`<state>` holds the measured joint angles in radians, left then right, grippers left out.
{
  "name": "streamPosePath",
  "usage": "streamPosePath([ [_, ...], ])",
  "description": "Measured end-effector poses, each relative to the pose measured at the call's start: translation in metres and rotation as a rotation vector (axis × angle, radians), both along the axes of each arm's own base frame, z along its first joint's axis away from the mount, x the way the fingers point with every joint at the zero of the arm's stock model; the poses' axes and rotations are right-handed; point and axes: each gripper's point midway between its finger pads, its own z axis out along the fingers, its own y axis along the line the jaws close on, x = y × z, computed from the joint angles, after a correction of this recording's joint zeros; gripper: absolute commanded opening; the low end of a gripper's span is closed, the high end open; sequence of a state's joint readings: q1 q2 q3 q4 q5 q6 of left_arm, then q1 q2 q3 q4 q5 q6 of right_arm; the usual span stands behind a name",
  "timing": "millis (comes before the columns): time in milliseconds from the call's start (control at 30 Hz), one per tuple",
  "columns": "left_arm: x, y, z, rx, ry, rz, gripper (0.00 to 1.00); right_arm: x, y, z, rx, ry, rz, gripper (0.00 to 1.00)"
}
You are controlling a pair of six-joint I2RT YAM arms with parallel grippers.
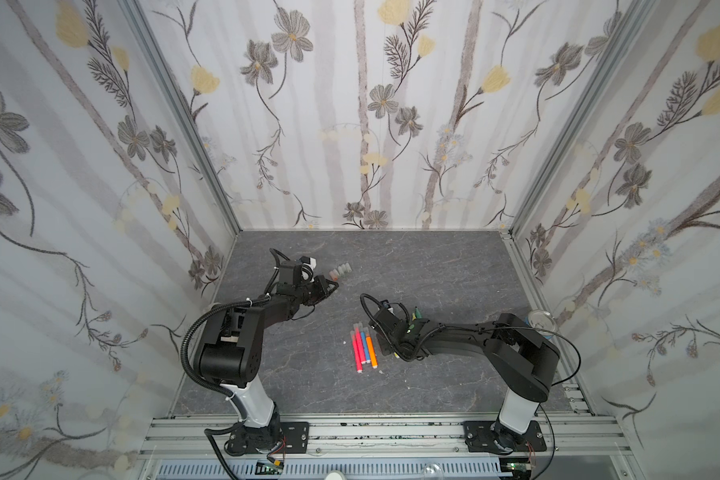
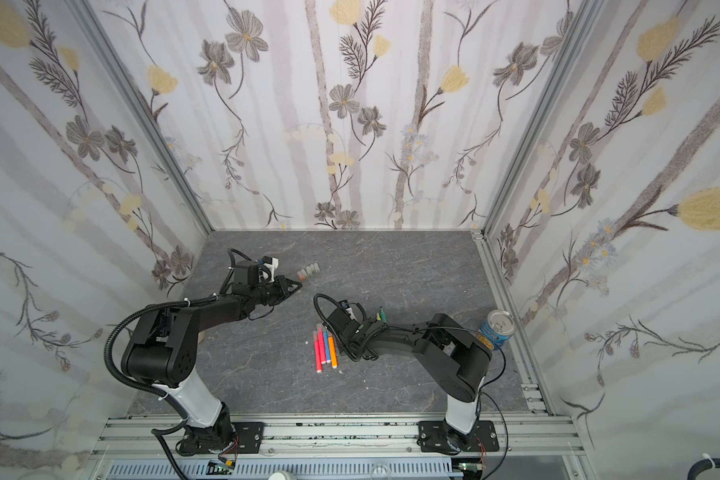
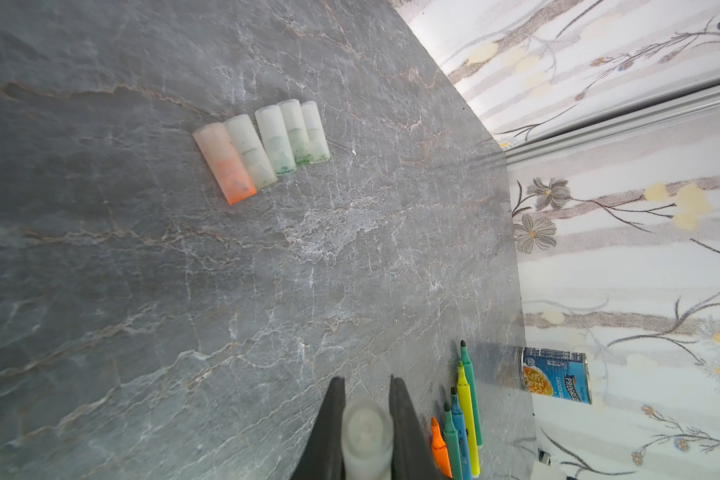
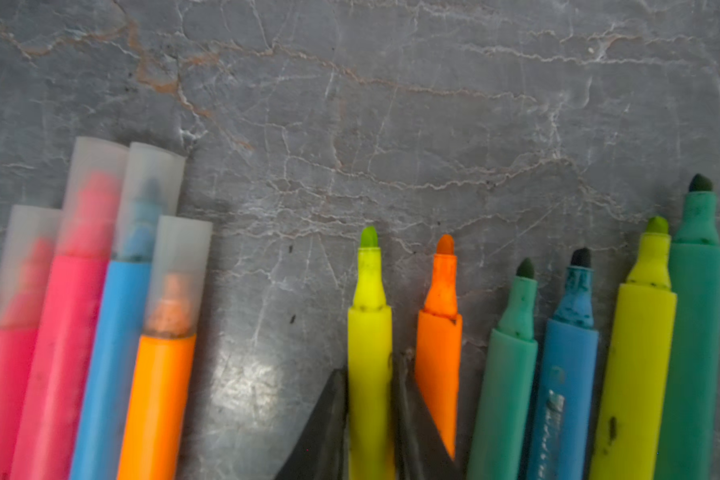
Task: Open the pen caps
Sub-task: 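Lower the yellow highlighter beside the orange one while the left holds the cap, then set the clear cap beside the other caps with the left gripper while the right opens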
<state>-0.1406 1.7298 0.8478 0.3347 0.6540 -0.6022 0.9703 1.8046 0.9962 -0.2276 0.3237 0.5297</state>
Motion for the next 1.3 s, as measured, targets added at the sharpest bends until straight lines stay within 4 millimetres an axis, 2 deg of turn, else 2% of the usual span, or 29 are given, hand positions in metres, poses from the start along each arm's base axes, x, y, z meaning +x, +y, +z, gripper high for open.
streamPosePath([
  [400,0.0,0.002,0.0,0.0,-0.001,0.004,0.0,0.002,-0.002,0.005,-0.012,-0.015,-0.002,0.31],
  [633,0.001,0.003,-0.002,0.001,0.002,0.007,0.0,0.01,-0.005,0.025,-0.023,-0.067,-0.016,0.31],
  [800,0.003,0.008,-0.022,0.012,0.048,0.023,0.0,0.014,-0.006,0.051,0.01,-0.117,-0.023,0.32],
  [967,0.013,0.014,-0.035,0.025,0.07,0.045,0.0,0.011,-0.012,0.069,0.045,-0.147,-0.028,0.33],
  [1167,0.034,0.025,-0.045,0.032,0.076,0.08,0.0,0.006,-0.021,0.076,0.059,-0.154,-0.03,0.33],
  [1300,0.045,0.034,-0.057,0.035,0.095,0.101,0.0,0.003,-0.024,0.073,0.054,-0.148,-0.032,0.33],
])
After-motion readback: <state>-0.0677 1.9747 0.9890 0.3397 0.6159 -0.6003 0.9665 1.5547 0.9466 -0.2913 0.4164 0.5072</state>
